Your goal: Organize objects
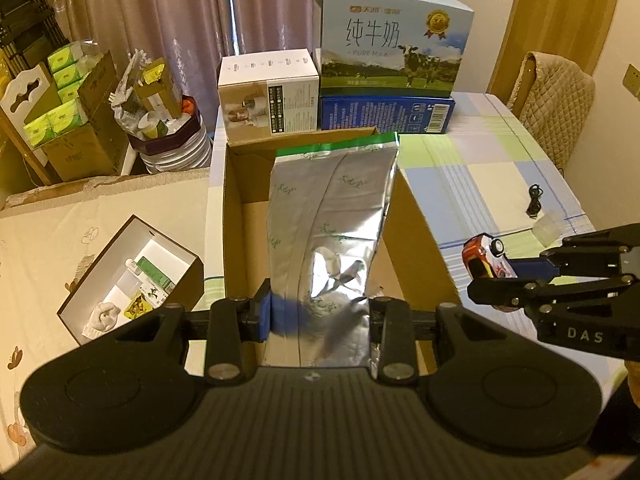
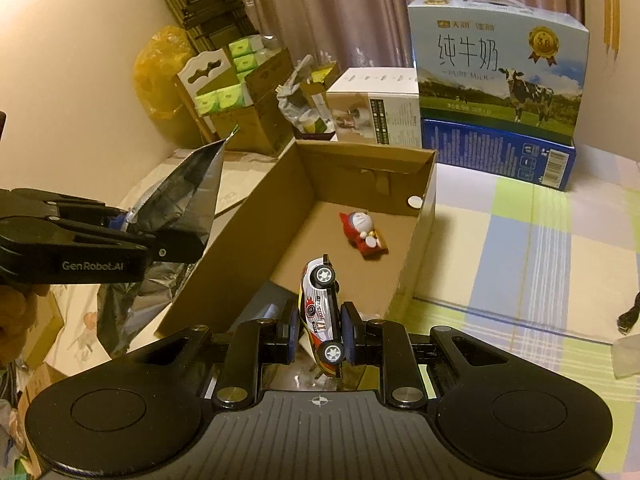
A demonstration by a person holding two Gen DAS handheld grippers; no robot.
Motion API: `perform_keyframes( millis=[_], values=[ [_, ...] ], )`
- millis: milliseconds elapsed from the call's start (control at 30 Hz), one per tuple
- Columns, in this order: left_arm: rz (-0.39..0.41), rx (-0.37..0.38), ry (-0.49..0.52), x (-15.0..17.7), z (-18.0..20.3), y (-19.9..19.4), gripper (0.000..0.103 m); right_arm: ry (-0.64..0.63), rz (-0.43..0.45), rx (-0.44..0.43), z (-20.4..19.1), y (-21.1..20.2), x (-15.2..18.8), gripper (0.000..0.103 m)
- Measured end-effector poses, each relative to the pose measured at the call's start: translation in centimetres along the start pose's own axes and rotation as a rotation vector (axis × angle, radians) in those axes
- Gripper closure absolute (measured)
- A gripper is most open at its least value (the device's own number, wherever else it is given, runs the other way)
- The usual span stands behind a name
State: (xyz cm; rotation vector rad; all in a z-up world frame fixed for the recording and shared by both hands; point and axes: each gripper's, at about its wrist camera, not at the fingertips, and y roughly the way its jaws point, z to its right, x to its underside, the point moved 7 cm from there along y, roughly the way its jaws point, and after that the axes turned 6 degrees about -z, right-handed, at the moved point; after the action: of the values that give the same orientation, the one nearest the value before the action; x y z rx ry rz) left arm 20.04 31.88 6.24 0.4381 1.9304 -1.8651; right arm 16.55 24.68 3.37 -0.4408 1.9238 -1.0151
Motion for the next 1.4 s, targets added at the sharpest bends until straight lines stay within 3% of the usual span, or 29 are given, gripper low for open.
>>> perform_keyframes(
  millis=[433, 500, 567, 1033, 1400],
  values=[
    [-0.015, 0.02, -0.026, -1.8, -1.3, 5.2, 0.072, 0.045, -0.008, -0.006, 1.9, 3.4, -1.3, 0.084],
    [-0.013, 0.012, -0.028, -2.1, -1.5, 5.9, 0.07, 0.052, -0.007, -0.01, 2.1, 3.7, -1.3, 0.084],
    [0.002, 0.004, -0.039, -2.3, -1.8, 6.3, 0.062, 0.057, -0.007, -0.013, 2.2, 3.9, -1.4, 0.084],
    [0.011, 0.003, -0.054, -0.9, -2.7, 5.9, 0.055, 0.078, -0.009, -0.029, 2.1, 4.6, -1.4, 0.084],
    [0.022, -0.003, -0.06, -0.6, -3.1, 5.6, 0.048, 0.096, 0.047, -0.068, 1.6, 4.7, -2.6, 0.084]
  ],
)
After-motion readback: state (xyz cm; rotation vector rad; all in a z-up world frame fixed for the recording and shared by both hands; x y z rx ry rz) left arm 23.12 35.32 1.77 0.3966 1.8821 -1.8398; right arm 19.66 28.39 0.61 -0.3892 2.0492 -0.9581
